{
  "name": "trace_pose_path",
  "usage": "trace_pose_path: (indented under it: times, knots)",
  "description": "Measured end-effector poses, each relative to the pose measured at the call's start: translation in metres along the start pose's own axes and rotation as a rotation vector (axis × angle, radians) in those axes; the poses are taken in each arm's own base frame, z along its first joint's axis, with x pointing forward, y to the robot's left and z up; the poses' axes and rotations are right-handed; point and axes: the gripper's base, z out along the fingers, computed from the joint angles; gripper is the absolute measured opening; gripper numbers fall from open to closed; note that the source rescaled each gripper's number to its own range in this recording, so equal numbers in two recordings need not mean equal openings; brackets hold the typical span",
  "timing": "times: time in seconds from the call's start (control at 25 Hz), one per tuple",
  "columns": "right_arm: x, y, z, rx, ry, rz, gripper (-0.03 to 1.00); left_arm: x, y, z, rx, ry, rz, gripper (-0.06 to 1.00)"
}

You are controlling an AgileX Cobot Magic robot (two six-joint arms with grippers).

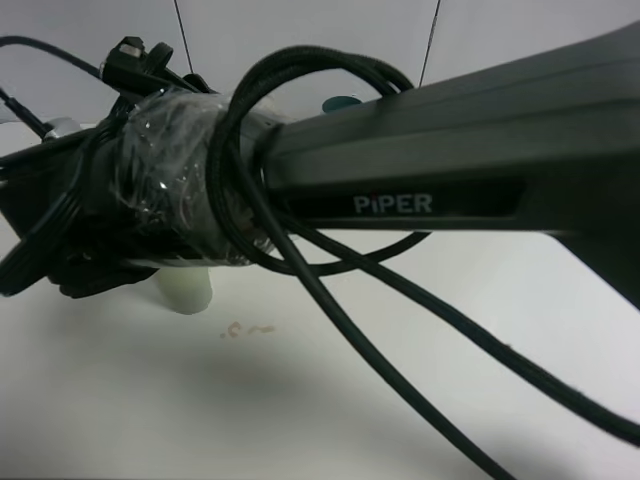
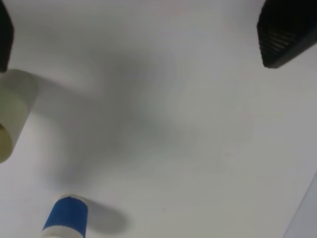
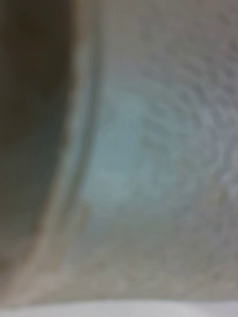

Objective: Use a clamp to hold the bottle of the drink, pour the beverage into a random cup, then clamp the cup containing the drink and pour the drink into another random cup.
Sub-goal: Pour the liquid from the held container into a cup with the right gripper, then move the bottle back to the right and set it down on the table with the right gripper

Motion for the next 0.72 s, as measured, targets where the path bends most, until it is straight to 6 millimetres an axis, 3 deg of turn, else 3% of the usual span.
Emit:
trace_pose_path:
  times: [0.48, 0.72]
  knots:
    - [0.041, -0.005, 0.033, -0.157, 0.033, 0.612, 0.0, 0.0, 0.0, 0.0, 0.0, 0.0, 0.0, 1.0]
    - [0.044, -0.005, 0.051, -0.228, -0.047, 0.815, 0.0, 0.0, 0.0, 0.0, 0.0, 0.0, 0.0, 1.0]
